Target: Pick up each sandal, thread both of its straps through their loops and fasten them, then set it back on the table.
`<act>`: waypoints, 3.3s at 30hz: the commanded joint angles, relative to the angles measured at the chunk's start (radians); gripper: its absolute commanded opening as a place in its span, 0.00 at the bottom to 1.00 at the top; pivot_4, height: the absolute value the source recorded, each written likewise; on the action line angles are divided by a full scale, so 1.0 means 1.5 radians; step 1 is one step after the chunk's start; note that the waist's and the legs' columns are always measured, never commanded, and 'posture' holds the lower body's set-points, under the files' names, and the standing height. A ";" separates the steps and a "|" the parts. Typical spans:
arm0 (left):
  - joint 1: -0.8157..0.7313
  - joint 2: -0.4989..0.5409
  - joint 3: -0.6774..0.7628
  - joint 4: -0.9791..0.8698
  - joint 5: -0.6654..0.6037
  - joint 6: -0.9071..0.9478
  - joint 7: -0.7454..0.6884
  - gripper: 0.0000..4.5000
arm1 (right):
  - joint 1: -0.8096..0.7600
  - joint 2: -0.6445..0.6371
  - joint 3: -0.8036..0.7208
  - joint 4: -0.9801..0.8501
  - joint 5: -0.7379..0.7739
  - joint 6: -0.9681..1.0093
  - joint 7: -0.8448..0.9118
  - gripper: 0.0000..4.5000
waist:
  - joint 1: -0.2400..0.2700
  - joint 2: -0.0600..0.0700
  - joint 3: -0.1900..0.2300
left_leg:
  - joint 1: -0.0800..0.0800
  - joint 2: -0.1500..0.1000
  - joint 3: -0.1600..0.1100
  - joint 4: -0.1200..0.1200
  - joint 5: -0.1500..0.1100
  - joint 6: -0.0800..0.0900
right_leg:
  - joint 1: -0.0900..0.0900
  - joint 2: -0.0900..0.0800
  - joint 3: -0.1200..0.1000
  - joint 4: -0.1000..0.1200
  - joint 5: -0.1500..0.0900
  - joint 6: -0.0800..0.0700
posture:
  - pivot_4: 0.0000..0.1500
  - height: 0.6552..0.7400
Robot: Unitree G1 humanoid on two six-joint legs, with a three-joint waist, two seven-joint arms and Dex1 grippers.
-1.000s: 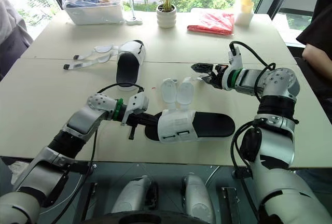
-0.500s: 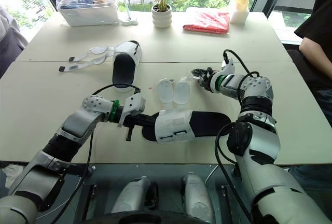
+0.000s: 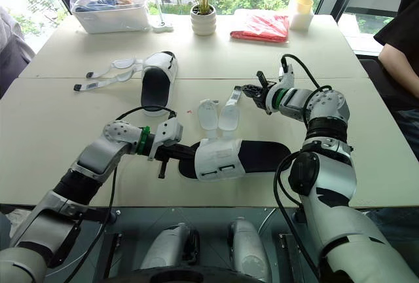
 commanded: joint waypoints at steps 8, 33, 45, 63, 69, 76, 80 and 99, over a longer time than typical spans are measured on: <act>-0.004 0.000 -0.006 0.026 0.027 0.002 0.011 0.00 | 0.007 -0.018 0.058 -0.026 -0.034 0.022 0.059 0.28 | 0.001 0.000 0.000 | 0.000 0.000 0.000 0.000 0.000 0.000 | 0.000 0.000 0.000 0.000 0.000 0.000 | 1.00 0.81; 0.013 0.012 0.003 0.003 0.023 0.013 0.026 0.00 | -0.096 0.046 0.013 0.223 -0.088 -0.172 0.064 0.01 | -0.004 0.000 0.000 | 0.000 0.000 0.000 -0.002 0.000 -0.001 | -0.001 -0.001 0.000 -0.001 0.000 0.000 | 1.00 0.81; 0.010 0.014 -0.006 0.000 0.023 0.011 0.011 0.00 | 0.088 -0.059 0.315 -0.354 -0.188 -0.323 0.439 0.01 | 0.001 0.001 0.001 | -0.001 0.000 0.000 -0.002 0.000 0.000 | -0.001 -0.001 0.000 -0.001 0.000 0.000 | 1.00 0.81; -0.011 0.014 -0.011 0.028 0.029 -0.006 -0.015 0.00 | 0.273 -0.240 0.497 -0.311 -0.520 -1.591 0.575 0.01 | 0.002 -0.001 0.002 | 0.003 0.000 0.000 -0.001 0.001 -0.001 | 0.002 0.000 -0.001 -0.001 0.000 0.000 | 1.00 0.81; -0.015 0.009 -0.011 0.028 0.028 -0.003 -0.015 0.00 | 0.180 -0.232 0.504 -0.138 -0.690 -1.793 0.508 0.01 | 0.002 -0.002 0.004 | 0.008 0.000 0.000 -0.002 0.001 -0.001 | 0.007 0.001 -0.001 -0.001 -0.002 -0.002 | 1.00 0.81; -0.016 0.007 -0.010 0.026 0.026 0.003 -0.014 0.00 | 0.109 -0.223 0.501 -0.057 -0.825 -1.835 0.412 0.39 | 0.002 -0.002 0.004 | 0.008 0.000 0.000 -0.002 0.001 -0.002 | 0.007 0.001 -0.001 -0.001 -0.002 -0.002 | 1.00 0.81; -0.018 0.005 -0.010 0.025 0.025 0.005 -0.014 0.00 | 0.099 -0.245 0.496 -0.082 -0.848 -1.819 0.360 0.84 | 0.002 -0.002 0.004 | 0.008 0.000 0.000 -0.001 0.002 -0.003 | 0.007 0.001 -0.001 -0.001 -0.002 -0.002 | 1.00 0.81; -0.039 -0.017 -0.014 0.063 0.031 -0.013 -0.029 0.00 | 0.686 -0.709 0.349 -0.948 0.394 -0.601 0.138 0.99 | 0.018 -0.001 0.004 | 0.007 0.001 -0.001 -0.002 0.000 0.000 | 0.007 0.000 -0.002 -0.002 -0.002 -0.003 | 1.00 0.81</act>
